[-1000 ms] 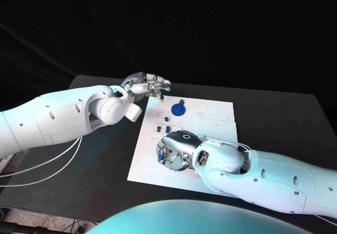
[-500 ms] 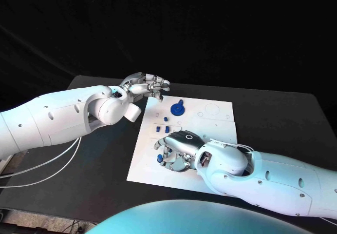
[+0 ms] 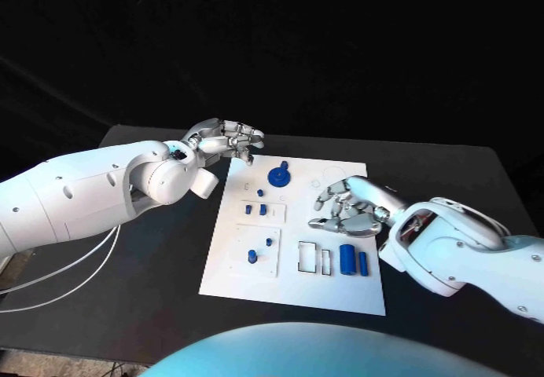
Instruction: Assemble the parts on the task board
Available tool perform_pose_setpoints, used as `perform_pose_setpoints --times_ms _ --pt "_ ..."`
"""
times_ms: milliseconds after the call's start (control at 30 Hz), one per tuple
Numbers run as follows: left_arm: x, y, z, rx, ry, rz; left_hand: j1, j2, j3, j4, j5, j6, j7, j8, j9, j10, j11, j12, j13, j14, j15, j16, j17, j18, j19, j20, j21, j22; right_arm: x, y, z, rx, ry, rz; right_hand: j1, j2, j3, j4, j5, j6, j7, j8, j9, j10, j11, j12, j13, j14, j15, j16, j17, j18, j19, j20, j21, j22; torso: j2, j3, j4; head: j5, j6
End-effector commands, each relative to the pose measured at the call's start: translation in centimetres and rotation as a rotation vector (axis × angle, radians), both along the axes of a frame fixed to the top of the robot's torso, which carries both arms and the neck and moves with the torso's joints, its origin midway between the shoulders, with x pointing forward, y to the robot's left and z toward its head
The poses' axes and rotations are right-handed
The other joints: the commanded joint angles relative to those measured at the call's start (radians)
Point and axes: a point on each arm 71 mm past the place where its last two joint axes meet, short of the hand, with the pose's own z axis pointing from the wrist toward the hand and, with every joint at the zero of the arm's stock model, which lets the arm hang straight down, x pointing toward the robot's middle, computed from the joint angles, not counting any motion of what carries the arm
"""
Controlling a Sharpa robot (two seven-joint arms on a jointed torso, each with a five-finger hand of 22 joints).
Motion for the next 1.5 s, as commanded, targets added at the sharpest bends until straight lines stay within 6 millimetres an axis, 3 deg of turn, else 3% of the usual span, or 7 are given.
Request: perform_pose_setpoints --times_ms 33,167,367,500,633,833,1500 --pt "0.0 -0.2 0.1 0.004 -0.009 -0.008 -0.006 0.000 -0.006 0.003 0.002 -0.008 0.019 0.005 0.001 -0.009 0.000 0.004 -0.001 -0.006 0.002 -0.003 -0.001 0.011 -0.006 0.004 -0.004 -0.001 -0.5 -2.2 -1.1 0.010 0.236 -0.092 0.015 0.014 -0.067 0.031 0.040 -0.015 -0.005 0.041 0.057 0.010 -0.006 0.255 0.231 0.049 -0.006 0.025 0.048 -0.019 0.071 -0.007 0.029 0.239 -0.002 -0.0024 -0.0033 -0.024 0.000" --pt "0.0 0.0 0.0 0.002 -0.009 -0.004 -0.007 0.000 -0.006 0.003 0.002 -0.008 0.019 0.006 0.001 -0.009 0.000 0.005 -0.001 -0.006 0.002 -0.003 -0.001 0.011 -0.006 0.004 -0.004 -0.001 -1.3 -4.5 -1.4 -0.028 0.253 -0.146 0.032 0.035 -0.128 0.034 0.040 -0.026 -0.007 0.064 0.101 0.086 -0.010 0.501 0.447 0.064 -0.006 0.066 0.144 -0.023 0.078 -0.008 0.049 0.244 -0.008 0.0010 -0.0109 -0.039 0.000" --pt "0.0 0.1 -0.2 0.007 -0.006 0.003 -0.005 0.002 -0.005 0.003 0.004 -0.005 0.017 0.012 0.002 -0.009 -0.001 0.007 -0.001 -0.006 0.001 -0.003 -0.001 0.011 -0.005 0.004 -0.004 -0.002 -2.4 -6.6 -2.1 -0.156 0.196 -0.188 0.043 0.034 -0.180 0.035 0.062 -0.006 -0.015 0.082 0.125 0.106 -0.016 0.568 0.507 0.071 -0.010 0.083 0.188 -0.027 0.086 -0.010 0.068 0.250 -0.015 0.0013 -0.0218 -0.054 0.000" --pt "0.0 0.1 -0.3 0.008 -0.005 0.002 -0.005 0.002 -0.005 0.003 0.004 -0.005 0.017 0.012 0.002 -0.009 -0.001 0.007 -0.001 -0.006 0.001 -0.003 -0.001 0.011 -0.005 0.004 -0.004 -0.002 -2.9 -7.1 -2.9 -0.220 0.170 -0.203 0.042 0.035 -0.189 0.036 0.070 -0.004 -0.016 0.082 0.126 0.118 -0.017 0.589 0.526 0.073 -0.011 0.088 0.203 -0.029 0.090 -0.011 0.078 0.252 -0.017 -0.0002 -0.0219 -0.056 0.000" --pt "-0.1 0.1 -0.3 0.008 -0.004 0.003 -0.006 0.002 -0.006 0.003 0.004 -0.005 0.017 0.012 0.002 -0.009 -0.001 0.008 -0.001 -0.006 0.001 -0.003 -0.001 0.012 -0.005 0.004 -0.004 -0.003 -3.3 -6.9 -3.5 -0.248 0.159 -0.206 0.041 0.034 -0.193 0.036 0.071 -0.003 -0.016 0.081 0.126 0.123 -0.017 0.596 0.532 0.074 -0.011 0.090 0.208 -0.030 0.091 -0.011 0.082 0.254 -0.017 0.0013 -0.0212 -0.055 0.000" --pt "-0.1 0.1 -0.4 0.006 -0.001 -0.001 -0.007 0.001 -0.007 0.004 0.004 -0.007 0.017 0.013 0.001 -0.010 0.000 0.008 -0.001 -0.006 0.001 -0.003 -0.001 0.012 -0.005 0.004 -0.005 -0.003 -3.5 -6.3 -4.1 -0.261 0.144 -0.197 0.049 0.039 -0.197 0.034 0.074 0.002 -0.018 0.082 0.126 0.125 -0.019 0.600 0.536 0.077 -0.012 0.094 0.220 -0.032 0.094 -0.012 0.089 0.256 -0.016 -0.0010 -0.0194 -0.067 0.000" --pt "-0.3 0.1 -0.4 -0.001 0.001 -0.018 -0.019 -0.002 -0.013 0.012 0.007 -0.014 0.019 0.017 0.000 -0.015 0.001 0.010 -0.002 -0.007 0.003 -0.004 -0.001 0.011 -0.005 0.005 -0.007 -0.006 -3.6 -4.2 -6.1 -0.297 0.164 -0.147 0.094 0.051 -0.195 0.033 0.085 0.013 -0.019 0.076 0.123 0.146 -0.020 0.637 0.570 0.085 -0.013 0.110 0.264 -0.037 0.104 -0.014 0.113 0.263 -0.014 -0.0005 -0.0205 -0.059 0.000"
